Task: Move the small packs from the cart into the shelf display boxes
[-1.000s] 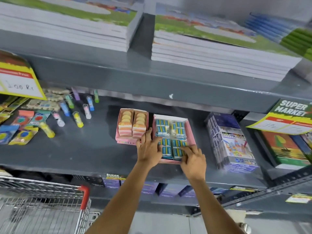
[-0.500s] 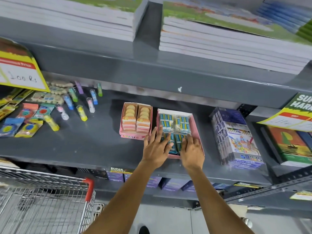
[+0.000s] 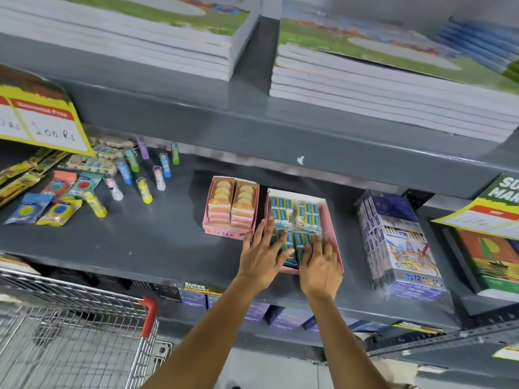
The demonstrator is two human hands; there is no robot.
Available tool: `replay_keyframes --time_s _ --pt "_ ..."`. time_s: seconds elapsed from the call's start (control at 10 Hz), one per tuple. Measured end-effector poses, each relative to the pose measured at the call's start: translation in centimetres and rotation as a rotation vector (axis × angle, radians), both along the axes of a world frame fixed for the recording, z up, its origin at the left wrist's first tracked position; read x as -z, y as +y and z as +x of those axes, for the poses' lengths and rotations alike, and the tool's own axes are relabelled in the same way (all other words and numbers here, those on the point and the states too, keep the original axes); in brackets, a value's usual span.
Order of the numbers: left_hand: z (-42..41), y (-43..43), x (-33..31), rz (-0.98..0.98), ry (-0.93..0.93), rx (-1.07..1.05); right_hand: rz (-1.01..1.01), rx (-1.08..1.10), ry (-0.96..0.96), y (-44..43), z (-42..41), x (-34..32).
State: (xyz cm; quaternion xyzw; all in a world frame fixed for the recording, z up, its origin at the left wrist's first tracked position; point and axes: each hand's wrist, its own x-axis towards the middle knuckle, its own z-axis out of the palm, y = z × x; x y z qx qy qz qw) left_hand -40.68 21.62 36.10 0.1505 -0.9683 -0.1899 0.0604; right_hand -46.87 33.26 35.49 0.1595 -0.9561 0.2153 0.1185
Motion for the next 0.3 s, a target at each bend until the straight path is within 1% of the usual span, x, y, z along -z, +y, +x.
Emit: replay_keyframes --time_s 0.1,0.2,0.3 --pt "0.4 0.0 0.0 -0.056 -0.057 -0.024 -0.036 0.014 0.007 0.0 -0.3 -0.1" --pt "0.9 0.1 0.1 -0.073 -0.036 -0.024 -0.079 0.014 0.024 0.2 -0.1 -0.2" --pt "1.4 0.4 -0.2 -0.107 0.122 -0.057 -0.105 -0.049 0.099 0.3 1.2 -0.6"
